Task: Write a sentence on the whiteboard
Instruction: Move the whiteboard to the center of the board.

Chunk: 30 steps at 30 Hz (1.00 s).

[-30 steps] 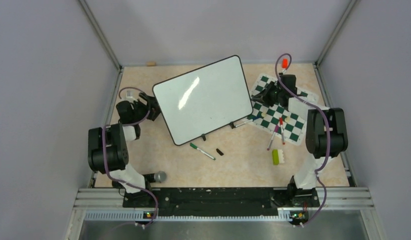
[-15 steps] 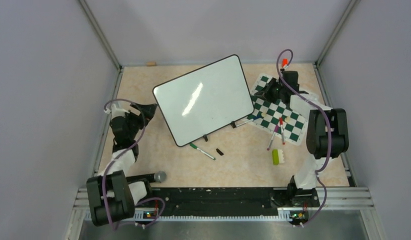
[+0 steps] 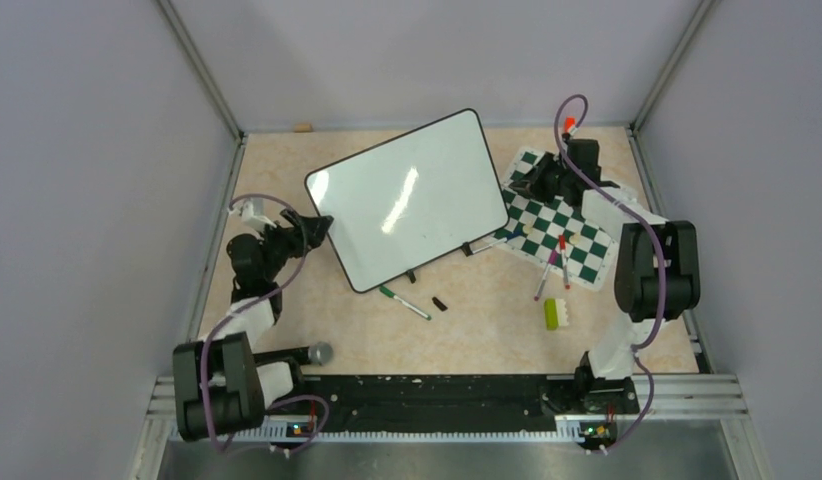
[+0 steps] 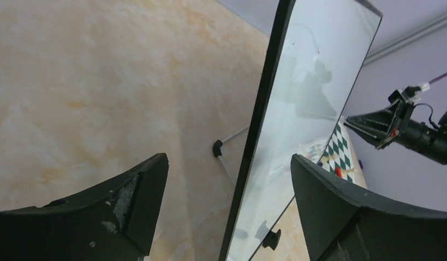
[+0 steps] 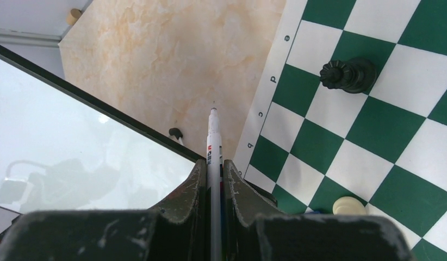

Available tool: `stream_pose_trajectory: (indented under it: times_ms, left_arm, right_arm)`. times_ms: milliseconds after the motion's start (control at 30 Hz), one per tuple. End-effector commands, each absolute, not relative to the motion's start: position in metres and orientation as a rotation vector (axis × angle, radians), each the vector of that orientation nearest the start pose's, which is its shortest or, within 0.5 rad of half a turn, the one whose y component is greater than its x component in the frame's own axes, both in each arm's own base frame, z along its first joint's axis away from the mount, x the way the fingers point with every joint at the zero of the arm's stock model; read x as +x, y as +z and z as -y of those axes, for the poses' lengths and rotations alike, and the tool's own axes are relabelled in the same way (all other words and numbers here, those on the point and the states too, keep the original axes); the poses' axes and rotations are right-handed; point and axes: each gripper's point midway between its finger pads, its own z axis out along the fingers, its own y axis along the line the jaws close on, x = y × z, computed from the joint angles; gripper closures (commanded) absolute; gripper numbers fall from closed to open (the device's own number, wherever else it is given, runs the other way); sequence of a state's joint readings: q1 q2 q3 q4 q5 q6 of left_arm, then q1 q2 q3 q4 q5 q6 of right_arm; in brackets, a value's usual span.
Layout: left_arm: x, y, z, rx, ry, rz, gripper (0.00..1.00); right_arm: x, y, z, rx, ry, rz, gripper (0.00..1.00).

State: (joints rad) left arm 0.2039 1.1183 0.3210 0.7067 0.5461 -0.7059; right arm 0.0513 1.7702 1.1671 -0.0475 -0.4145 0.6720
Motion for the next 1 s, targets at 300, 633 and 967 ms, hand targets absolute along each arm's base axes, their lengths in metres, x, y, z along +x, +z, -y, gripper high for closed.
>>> stream_pose_trajectory:
  times_ms: [300,633,967]
  left_arm:
    - [0.381,0.201,0.08,0.034,-1.077,-1.58,0.24]
    - [0.391,0.206,0.098,0.185,-1.356,-1.493,1.0]
    - [0.384,0.187,0.139,0.411,-1.55,-1.599,1.0]
  right_arm:
    - [0.503,0.16,-0.119,0.213,0.818,-2.107,1.0]
    - [0.53,0.13,-0.166,-0.062,1.191,-2.195,1.0]
    - [0.497,0.145,-0.167,-0.032,1.202,-2.154,1.0]
